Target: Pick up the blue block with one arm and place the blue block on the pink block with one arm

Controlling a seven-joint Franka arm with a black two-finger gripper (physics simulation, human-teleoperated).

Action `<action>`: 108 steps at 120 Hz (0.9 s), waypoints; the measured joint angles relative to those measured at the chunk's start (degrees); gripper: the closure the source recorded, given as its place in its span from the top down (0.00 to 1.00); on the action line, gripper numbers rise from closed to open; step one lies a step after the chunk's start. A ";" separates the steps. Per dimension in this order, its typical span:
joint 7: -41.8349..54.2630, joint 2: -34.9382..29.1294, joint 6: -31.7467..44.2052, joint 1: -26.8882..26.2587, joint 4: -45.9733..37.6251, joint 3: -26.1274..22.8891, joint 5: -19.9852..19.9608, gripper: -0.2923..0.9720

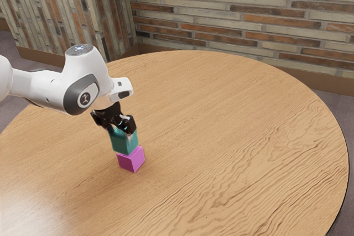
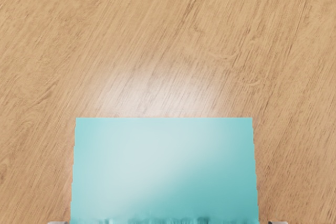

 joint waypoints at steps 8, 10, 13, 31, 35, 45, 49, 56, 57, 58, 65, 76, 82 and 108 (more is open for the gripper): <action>0.39 -0.01 -0.02 -0.27 0.00 -0.27 -0.16 0.67; 0.48 -0.02 -0.03 -0.39 0.02 -0.30 -0.19 0.68; 0.61 -0.03 -0.04 -0.58 0.05 -0.33 -0.22 0.69; 1.28 -0.94 -1.05 -1.84 1.62 -0.39 -0.34 0.73; 1.39 -1.69 -2.57 -2.13 3.10 -0.36 -0.39 0.74; 1.67 -2.52 -5.99 -2.76 5.26 -0.30 -0.44 0.75; 1.77 -2.92 -7.10 -2.89 5.59 -0.32 -0.43 0.75; 1.94 -3.29 -8.81 -2.89 5.85 -0.35 -0.41 0.75; 1.96 -3.31 -9.01 -2.88 5.87 -0.34 -0.41 0.75; 1.99 -3.34 -9.21 -2.86 5.88 -0.33 -0.40 0.76; 2.14 -3.43 -10.43 -2.54 5.94 -0.32 -0.40 0.76; 2.35 -3.46 -11.81 -1.77 5.97 -0.26 -0.39 0.76; 2.45 -3.47 -12.33 -1.38 6.05 -0.28 -0.39 0.76; 2.80 -3.24 -13.58 -1.37 6.28 -0.26 -0.38 0.77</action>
